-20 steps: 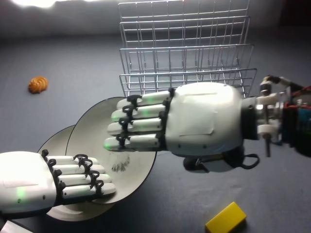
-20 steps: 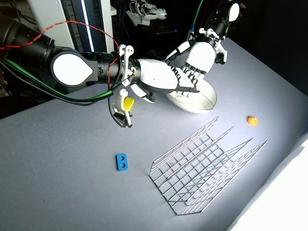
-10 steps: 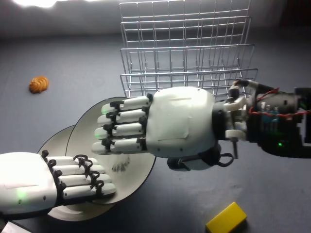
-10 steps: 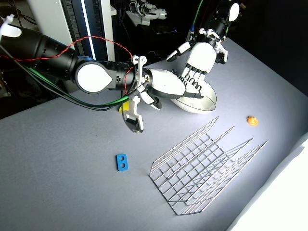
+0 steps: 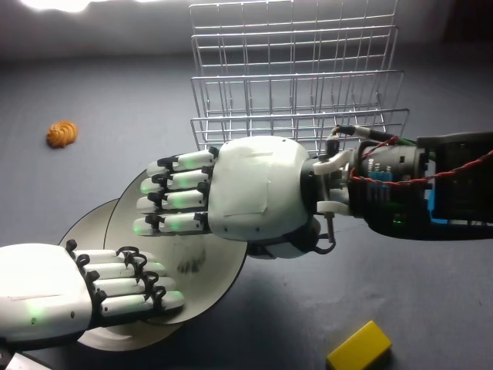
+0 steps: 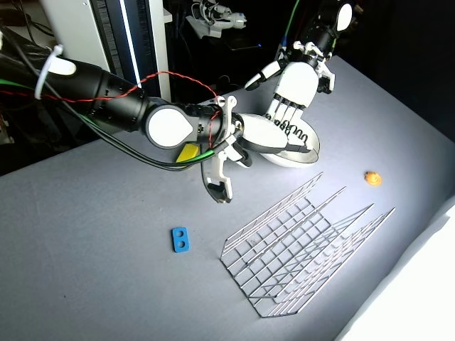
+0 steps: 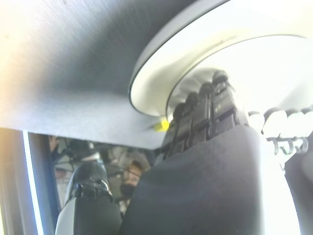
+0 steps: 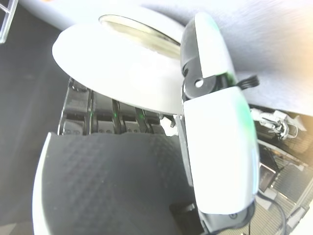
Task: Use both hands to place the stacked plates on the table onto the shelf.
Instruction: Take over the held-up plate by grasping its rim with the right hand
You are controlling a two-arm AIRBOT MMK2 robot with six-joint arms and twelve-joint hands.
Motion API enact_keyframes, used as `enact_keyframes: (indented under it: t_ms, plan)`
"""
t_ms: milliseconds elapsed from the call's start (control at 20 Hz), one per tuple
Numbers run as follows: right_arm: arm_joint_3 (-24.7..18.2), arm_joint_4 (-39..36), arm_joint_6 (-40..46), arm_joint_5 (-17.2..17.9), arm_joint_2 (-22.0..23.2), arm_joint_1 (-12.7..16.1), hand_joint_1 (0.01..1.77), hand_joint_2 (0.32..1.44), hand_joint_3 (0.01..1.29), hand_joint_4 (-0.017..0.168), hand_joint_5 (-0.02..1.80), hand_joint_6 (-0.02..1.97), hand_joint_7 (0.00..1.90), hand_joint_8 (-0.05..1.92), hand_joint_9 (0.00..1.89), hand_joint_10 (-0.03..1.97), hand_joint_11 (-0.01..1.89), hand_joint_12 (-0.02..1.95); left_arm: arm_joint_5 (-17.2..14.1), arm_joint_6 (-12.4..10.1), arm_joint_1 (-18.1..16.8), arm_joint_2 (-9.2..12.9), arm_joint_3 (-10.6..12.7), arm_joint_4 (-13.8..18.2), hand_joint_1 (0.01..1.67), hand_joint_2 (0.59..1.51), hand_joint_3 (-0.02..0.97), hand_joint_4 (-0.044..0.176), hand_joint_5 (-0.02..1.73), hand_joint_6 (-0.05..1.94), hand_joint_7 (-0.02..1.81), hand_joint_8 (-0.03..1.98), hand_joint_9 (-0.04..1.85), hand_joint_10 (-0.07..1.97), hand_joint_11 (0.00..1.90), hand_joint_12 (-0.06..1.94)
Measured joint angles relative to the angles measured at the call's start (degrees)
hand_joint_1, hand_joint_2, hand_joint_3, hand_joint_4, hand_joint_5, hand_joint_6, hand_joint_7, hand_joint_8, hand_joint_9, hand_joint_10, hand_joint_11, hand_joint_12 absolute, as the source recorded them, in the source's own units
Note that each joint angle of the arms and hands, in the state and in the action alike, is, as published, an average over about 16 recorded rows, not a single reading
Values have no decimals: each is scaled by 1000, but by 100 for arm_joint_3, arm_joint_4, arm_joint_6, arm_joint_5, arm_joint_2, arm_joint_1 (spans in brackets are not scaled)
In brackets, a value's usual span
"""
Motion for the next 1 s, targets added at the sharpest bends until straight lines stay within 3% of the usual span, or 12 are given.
enact_keyframes:
  t_ms: [350, 700, 1000]
  plan:
    - [347, -11, -69, -2, -332, 19, 1143, 1105, 22, 2, 50, 19, 42, 13, 30, 5, 21, 96, 5, 1, 19, 21, -51, -98, 24, 1073, 19, -11, -11, -27, -11, -20, -20, -16, 14, 1]
    - [527, -34, -131, 53, -496, 46, 1114, 1110, 22, 2, 248, 14, 243, 4, 228, 33, 51, 633, -12, 0, 53, 47, -84, -195, 24, 1076, 19, -11, -11, -27, -10, -20, -10, -15, 14, 5]
    - [565, -63, -186, 178, -521, 71, 1089, 1096, 21, -3, 492, 53, 513, 19, 521, 52, 227, 1077, -80, -8, 78, 73, -51, -311, 24, 1076, 19, -9, -12, -26, -4, -17, 5, -6, 14, 10]
